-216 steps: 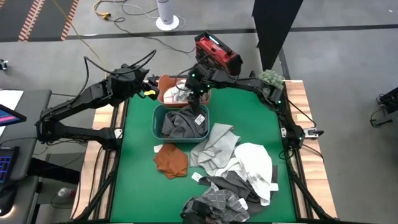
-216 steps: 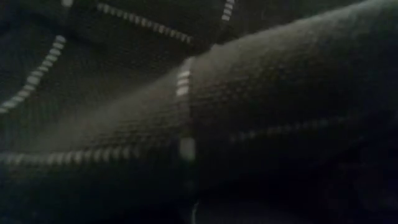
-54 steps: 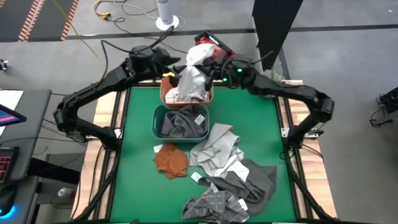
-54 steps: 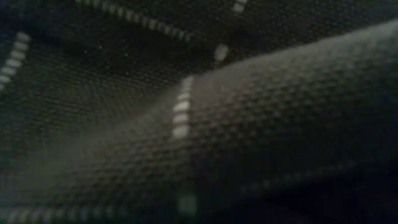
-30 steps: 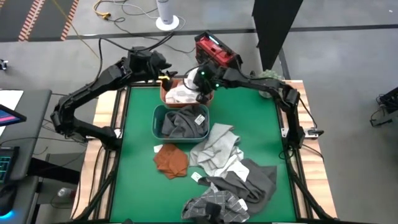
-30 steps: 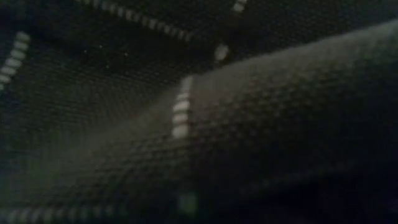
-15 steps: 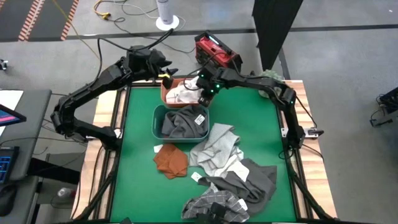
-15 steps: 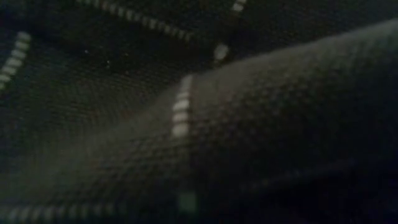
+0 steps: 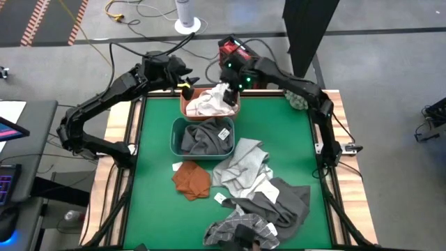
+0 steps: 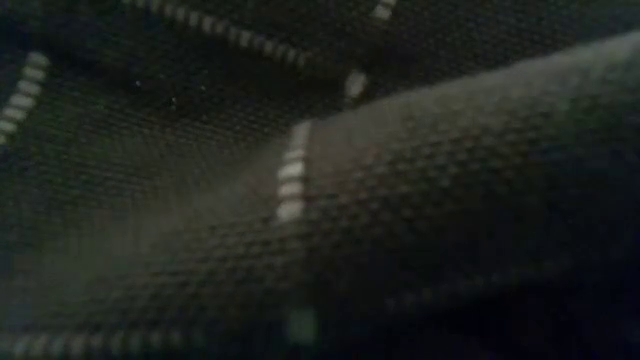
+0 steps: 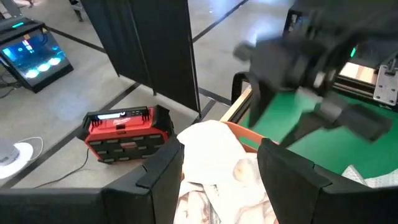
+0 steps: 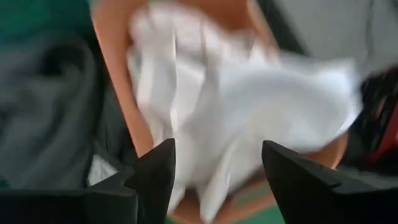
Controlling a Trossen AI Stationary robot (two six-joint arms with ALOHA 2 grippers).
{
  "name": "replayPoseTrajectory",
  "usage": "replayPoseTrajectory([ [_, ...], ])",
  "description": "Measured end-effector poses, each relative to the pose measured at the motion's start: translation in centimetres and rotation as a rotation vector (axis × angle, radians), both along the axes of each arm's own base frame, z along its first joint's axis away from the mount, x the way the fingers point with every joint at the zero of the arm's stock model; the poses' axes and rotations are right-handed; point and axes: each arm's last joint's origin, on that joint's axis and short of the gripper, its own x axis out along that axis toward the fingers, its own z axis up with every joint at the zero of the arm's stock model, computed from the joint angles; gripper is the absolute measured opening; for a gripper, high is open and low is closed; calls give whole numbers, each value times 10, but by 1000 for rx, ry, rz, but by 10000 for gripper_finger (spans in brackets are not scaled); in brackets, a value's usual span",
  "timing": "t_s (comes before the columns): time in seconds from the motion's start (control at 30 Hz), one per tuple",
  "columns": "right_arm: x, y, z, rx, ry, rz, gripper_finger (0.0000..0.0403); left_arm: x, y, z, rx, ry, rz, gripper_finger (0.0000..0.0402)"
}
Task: Sort towels by color in basket
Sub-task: Put the white towel into the orange bin
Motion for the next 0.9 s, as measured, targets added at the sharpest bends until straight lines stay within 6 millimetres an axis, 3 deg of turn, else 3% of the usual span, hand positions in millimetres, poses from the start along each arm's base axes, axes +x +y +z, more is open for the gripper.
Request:
replayPoseTrajectory([
  [0.1,4,-13,12,-74,-126,-16,269,0,0,0,0,1,0,196],
  [0.17,9,-26,5,-92,-177,-27,266,0,0,-1,-1,7,-1,196],
  [0.33,23,-48,-59,68,-110,-15,248,-7,-4,-2,-15,50,1,196],
  [0.5,45,-34,-120,139,60,74,221,-13,-8,1,2,71,31,196],
  [0.6,52,-26,-137,146,117,88,208,-18,-9,4,11,67,43,196],
  [0.77,49,-22,-115,124,87,83,197,-22,-8,6,15,62,58,196],
  [0.9,28,-18,-61,91,11,56,197,-25,-7,7,13,63,65,196],
])
